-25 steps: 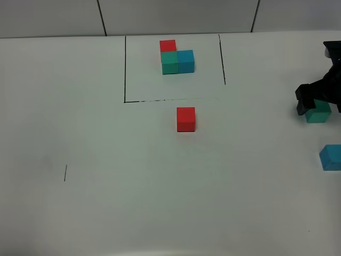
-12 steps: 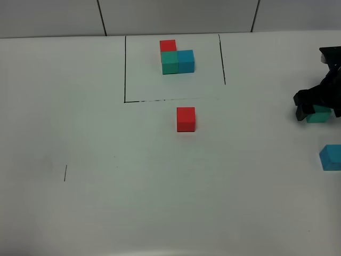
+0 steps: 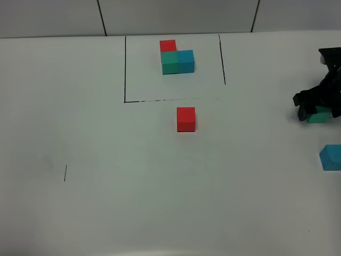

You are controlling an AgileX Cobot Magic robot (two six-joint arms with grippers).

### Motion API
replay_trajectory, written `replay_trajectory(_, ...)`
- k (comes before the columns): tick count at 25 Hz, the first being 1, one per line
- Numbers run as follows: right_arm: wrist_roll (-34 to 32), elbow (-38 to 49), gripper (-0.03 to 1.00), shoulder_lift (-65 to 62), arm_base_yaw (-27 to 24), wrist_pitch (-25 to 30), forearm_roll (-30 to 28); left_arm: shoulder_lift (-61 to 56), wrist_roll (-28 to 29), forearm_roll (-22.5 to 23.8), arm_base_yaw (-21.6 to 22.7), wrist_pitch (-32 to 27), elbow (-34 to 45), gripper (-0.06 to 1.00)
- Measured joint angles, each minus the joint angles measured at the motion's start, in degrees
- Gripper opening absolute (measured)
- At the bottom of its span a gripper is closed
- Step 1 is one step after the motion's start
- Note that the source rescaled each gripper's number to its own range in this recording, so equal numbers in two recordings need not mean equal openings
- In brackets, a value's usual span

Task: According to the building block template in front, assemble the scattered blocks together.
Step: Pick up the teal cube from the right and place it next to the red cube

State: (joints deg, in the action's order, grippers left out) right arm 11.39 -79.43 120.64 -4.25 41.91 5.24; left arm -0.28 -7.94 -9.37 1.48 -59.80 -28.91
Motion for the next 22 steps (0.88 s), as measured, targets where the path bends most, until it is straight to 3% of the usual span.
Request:
replay_trajectory(2,0.0,-0.1,0.35,0.0,0.0,-0.1,0.0,0.0,0.0,0.0,0.0,0.0,0.0,0.22)
replay_trajectory(5,-0.1,-0.1,0.00,0.0,0.0,-0.2,0.0,0.0,0.0,0.0,0.0,0.0,0.0,0.22)
replay_trajectory(15,-3.9,-0.1,0.01,-1.1,0.3,1.3,0.0,0.0,0.0,0.0,0.0,0.0,0.0,0.22)
replay_trajectory(22,-18.6,-0.1,0.01,-8.4,7.8,7.6,-6.8,0.0,0.1,0.0,0.0,0.0,0.0,0.22)
